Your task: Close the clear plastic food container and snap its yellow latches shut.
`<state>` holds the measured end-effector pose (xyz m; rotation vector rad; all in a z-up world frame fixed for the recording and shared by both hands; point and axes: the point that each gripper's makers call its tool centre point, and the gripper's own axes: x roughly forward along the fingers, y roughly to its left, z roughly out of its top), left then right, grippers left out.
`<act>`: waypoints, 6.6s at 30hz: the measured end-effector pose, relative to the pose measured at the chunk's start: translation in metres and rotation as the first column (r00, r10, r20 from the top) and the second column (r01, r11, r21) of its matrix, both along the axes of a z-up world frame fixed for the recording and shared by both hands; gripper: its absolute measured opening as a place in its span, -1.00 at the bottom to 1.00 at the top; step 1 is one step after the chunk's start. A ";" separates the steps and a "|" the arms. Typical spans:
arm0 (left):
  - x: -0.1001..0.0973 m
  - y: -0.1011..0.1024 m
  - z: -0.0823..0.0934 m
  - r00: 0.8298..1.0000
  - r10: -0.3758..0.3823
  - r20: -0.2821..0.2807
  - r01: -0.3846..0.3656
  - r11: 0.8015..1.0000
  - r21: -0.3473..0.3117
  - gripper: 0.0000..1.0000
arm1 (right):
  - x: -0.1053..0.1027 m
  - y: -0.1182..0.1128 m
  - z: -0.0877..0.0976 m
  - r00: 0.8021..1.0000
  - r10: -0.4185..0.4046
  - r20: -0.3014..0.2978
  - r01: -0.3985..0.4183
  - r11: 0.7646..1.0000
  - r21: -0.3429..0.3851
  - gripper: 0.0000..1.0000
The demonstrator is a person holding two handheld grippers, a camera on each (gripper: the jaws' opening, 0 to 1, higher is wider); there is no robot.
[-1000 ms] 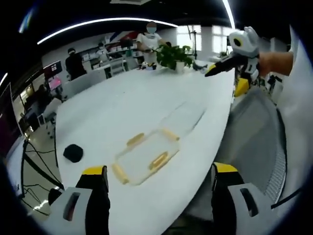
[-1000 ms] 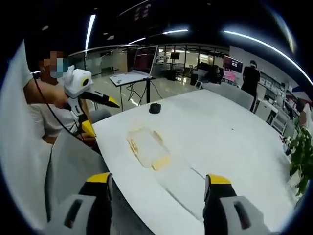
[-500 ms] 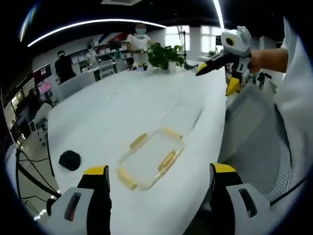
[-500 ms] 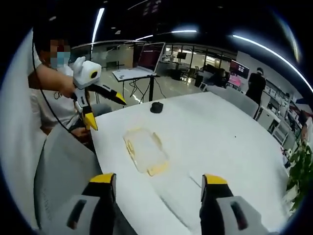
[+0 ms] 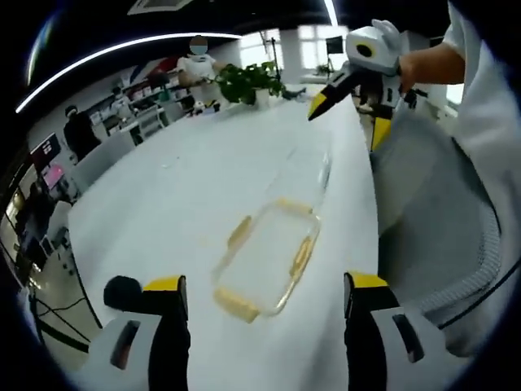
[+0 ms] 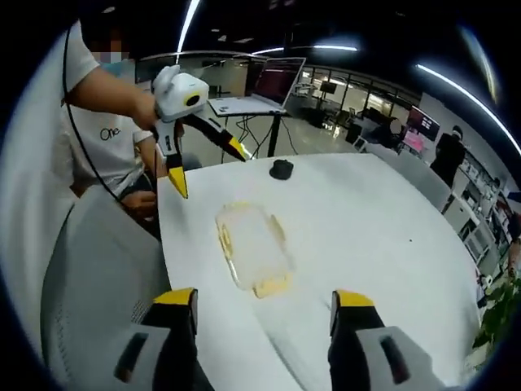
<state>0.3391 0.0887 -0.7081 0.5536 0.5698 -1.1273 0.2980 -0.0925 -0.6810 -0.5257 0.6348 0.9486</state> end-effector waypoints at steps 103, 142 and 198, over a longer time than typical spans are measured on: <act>0.036 0.016 -0.086 0.904 -0.396 -0.162 0.424 0.878 0.222 -0.25 | 0.053 0.037 -0.108 0.901 0.340 -0.270 -0.408 0.876 -0.259 -0.27; -0.008 -0.059 0.012 0.950 -0.267 -0.162 0.301 0.918 0.259 -0.26 | 0.028 -0.038 -0.021 0.858 0.465 -0.218 -0.506 0.838 -0.204 -0.27; 0.023 -0.221 -0.017 0.931 -0.328 -0.157 0.362 0.878 0.314 -0.26 | 0.049 -0.201 -0.047 0.888 0.409 -0.211 -0.454 0.852 -0.258 -0.27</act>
